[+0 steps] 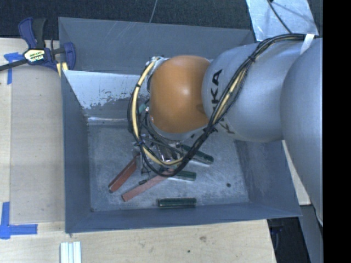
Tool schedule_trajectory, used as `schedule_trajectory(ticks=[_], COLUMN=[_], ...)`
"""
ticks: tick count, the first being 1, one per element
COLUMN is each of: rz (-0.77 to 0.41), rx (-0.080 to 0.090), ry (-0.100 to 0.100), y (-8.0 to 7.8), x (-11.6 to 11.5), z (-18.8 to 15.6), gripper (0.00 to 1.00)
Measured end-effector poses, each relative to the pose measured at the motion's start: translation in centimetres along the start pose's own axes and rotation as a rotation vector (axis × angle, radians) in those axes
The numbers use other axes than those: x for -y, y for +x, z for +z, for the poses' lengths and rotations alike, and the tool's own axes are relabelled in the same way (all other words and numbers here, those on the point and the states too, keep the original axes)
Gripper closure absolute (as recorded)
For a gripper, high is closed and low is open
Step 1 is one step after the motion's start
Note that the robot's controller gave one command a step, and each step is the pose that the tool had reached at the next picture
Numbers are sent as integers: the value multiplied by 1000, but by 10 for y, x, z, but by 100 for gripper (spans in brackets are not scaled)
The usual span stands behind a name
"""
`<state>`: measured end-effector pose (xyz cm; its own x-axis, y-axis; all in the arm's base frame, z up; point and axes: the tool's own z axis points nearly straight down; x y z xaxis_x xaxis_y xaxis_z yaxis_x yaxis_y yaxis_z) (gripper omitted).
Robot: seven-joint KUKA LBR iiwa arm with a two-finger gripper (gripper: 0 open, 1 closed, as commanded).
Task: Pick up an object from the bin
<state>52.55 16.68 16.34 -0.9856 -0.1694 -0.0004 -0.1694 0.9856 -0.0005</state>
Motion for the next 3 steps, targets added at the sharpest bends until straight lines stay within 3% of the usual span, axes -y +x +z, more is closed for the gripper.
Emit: schedule_trajectory(ticks=[1, 2, 3], rz=[-344, -502, -269], rx=[3, 6, 3], ry=[0, 0, -1], y=[-31, -19, -49], x=[-7, -21, -10], z=[-21, -13, -79], gripper=[100, 100, 100])
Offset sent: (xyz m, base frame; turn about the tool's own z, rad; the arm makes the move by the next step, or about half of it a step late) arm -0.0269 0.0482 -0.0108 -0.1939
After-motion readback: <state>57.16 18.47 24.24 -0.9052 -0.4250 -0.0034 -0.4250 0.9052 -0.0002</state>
